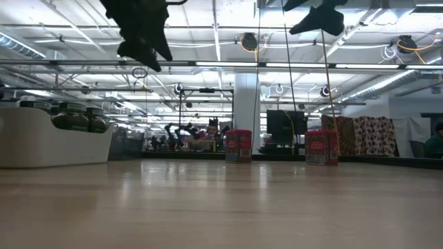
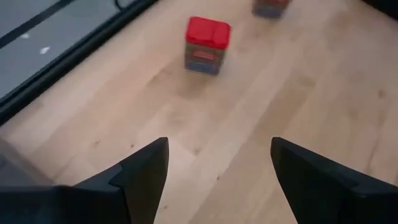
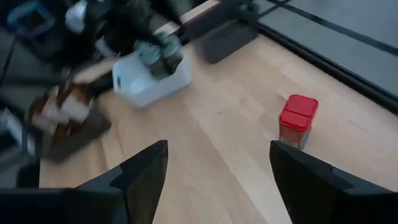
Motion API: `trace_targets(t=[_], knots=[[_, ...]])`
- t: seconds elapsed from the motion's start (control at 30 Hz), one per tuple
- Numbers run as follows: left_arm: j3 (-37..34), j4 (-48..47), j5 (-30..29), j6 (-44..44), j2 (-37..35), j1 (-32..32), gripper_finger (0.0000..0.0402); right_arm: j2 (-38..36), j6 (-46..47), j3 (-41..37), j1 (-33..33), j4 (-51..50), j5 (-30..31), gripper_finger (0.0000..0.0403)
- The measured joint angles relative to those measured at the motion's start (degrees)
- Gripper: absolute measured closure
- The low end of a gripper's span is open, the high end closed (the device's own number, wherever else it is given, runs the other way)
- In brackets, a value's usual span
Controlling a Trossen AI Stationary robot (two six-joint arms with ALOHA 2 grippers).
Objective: Sort spices by type
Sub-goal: Put the red seasoning can into the top black bin
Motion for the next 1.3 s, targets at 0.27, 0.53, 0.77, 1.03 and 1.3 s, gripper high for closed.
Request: trace_targets(t=[0.27,0.53,0.77,1.03,1.3], knots=[[-0.52,2.17,13.64,9.73,-0.24,5.66,0.0118,1.65,11.80,0.00,-0.04,0.83,3.29,0.0138],[-0.54,6.87,18.03,12.15,-0.66,6.88,0.0118,8.87,12.48,0.02,-0.18,1.03,4.87,0.0138],[-0.53,12.47,15.79,11.01,-6.08,9.43,0.0118,15.08,4.39,0.00,-2.95,-1.78,9.11,0.0138],[-0.54,19.52,14.03,5.55,-7.92,13.07,0.0118,20.62,-7.94,0.02,-17.72,3.81,-0.31,0.0138],[-0.54,27.04,12.15,-2.60,-6.43,15.15,0.0118,26.96,-11.13,0.01,-28.49,10.94,-9.15,0.0129]])
